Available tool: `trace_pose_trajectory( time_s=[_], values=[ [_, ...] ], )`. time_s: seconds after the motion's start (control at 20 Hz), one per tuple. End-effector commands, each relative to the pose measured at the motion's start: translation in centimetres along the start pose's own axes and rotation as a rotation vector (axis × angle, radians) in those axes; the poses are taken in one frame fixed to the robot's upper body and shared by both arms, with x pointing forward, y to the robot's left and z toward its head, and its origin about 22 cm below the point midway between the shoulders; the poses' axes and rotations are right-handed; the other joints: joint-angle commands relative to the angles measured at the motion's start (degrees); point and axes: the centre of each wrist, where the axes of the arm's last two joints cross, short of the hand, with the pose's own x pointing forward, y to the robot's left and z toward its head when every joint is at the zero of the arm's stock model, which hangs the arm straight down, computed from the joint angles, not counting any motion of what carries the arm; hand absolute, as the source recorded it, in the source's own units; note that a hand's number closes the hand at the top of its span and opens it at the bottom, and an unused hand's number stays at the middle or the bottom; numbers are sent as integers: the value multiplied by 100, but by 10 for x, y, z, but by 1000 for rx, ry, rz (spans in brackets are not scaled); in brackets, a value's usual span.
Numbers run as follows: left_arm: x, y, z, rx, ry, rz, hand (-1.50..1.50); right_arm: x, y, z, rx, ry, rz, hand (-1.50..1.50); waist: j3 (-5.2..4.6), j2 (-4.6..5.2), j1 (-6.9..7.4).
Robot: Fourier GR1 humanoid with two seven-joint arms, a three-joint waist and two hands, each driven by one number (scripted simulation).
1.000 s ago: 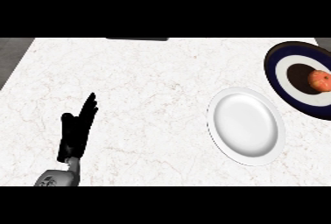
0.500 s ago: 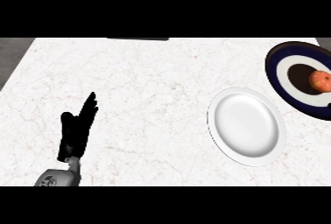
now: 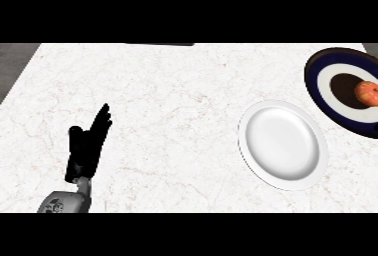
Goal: Pick the squash from the plate and place it in the plate
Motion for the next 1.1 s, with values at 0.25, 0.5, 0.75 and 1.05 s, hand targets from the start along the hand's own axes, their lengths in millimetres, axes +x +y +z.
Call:
trace_pose_trajectory(
  time_s=[0.25,0.5,0.75,1.05],
  values=[
    [-13,-8,7,-28,15,-2,0,-3,-13,15,13,-54,-32,-150,6,37,96],
    [-1,2,1,-14,-13,-6,0,-4,-20,25,-11,-52,-29,-150,21,49,112],
    [1,-5,2,-4,-5,5,0,-2,-34,34,-38,-40,8,-150,23,52,94],
    [-6,-5,7,-20,-8,3,0,-1,-42,40,-108,-37,-18,-150,31,75,146]
  ],
)
